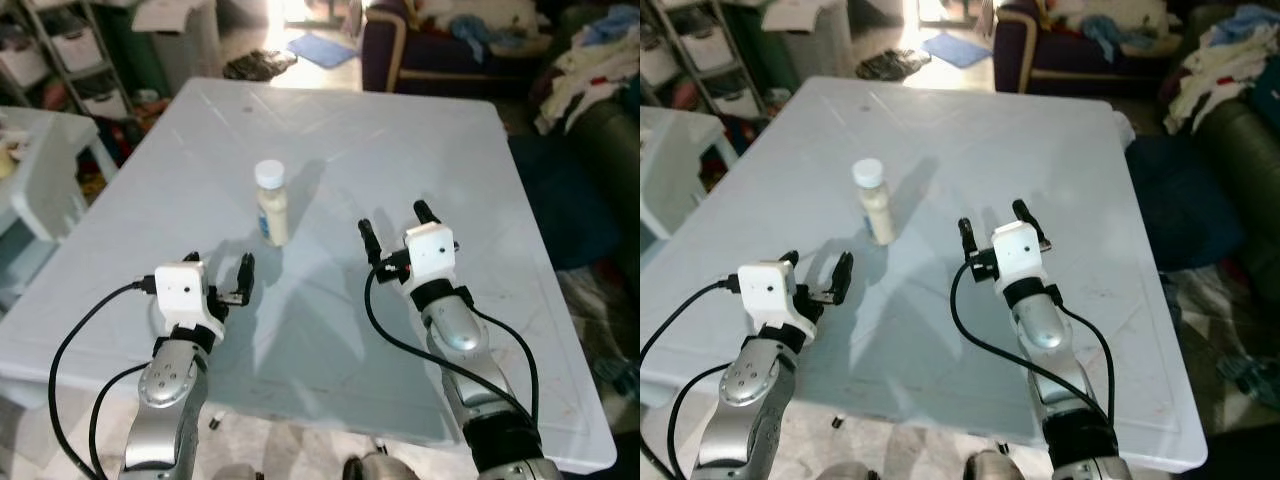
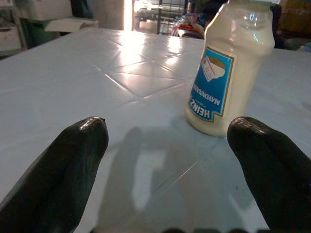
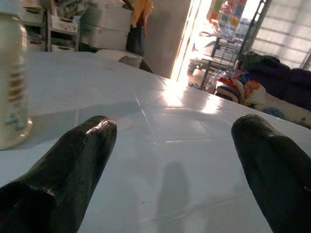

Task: Restocking fridge

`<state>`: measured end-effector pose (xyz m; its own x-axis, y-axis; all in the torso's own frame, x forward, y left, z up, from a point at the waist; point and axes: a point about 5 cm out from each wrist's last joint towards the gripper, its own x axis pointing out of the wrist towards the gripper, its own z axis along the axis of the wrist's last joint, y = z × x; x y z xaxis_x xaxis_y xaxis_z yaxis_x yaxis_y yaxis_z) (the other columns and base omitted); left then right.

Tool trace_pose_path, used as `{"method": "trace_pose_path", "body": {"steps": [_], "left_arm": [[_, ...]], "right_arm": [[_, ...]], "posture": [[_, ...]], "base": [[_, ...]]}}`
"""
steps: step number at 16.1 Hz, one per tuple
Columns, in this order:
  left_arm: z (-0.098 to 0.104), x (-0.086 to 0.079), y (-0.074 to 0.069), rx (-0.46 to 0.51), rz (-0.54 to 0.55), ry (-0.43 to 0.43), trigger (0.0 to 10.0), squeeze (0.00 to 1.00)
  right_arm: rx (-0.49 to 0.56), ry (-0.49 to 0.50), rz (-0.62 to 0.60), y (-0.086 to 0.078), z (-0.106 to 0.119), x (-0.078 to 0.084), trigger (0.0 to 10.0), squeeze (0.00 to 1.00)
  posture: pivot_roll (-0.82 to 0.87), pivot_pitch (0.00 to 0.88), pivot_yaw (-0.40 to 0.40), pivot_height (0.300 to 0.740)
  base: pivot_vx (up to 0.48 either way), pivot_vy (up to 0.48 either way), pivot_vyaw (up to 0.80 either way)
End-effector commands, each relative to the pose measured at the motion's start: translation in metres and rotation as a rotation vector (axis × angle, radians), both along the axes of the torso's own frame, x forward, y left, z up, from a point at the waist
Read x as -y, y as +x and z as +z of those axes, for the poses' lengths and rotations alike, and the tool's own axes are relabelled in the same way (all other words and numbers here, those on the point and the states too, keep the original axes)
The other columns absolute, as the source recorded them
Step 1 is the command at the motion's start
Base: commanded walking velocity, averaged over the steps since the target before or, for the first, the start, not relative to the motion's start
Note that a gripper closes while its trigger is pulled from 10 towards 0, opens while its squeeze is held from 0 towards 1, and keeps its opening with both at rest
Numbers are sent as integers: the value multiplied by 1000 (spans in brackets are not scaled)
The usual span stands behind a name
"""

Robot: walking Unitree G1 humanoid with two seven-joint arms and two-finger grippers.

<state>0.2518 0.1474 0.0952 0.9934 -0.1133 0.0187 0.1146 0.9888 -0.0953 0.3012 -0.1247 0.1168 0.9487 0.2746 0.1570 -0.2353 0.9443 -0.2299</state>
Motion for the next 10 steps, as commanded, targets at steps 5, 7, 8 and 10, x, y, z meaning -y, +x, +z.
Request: {"method": "trace_pose_path", "body": {"steps": [5, 7, 8, 10], "left_arm": [[0, -4, -2, -4, 16, 22, 10000, 0], [2, -5, -1, 0, 22, 28, 10000, 0], [2, -5, -1, 1, 23, 31, 10000, 0], [1, -6, -1, -4, 31, 47, 10000, 0]], "right_arm": [[32, 65, 95, 3, 16, -10, 10000, 0], [66, 76, 197, 8, 31, -24, 10000, 0], [83, 73, 244, 9, 38, -30, 10000, 0], [96, 66, 337, 11, 45, -40, 10000, 0]], "posture": [[-11, 66, 19, 740], [-5, 69, 22, 740], [-4, 70, 22, 740], [1, 72, 23, 740]], "base": [[0, 0, 0], [0, 0, 0], [0, 0, 0], [0, 0, 0]]}}
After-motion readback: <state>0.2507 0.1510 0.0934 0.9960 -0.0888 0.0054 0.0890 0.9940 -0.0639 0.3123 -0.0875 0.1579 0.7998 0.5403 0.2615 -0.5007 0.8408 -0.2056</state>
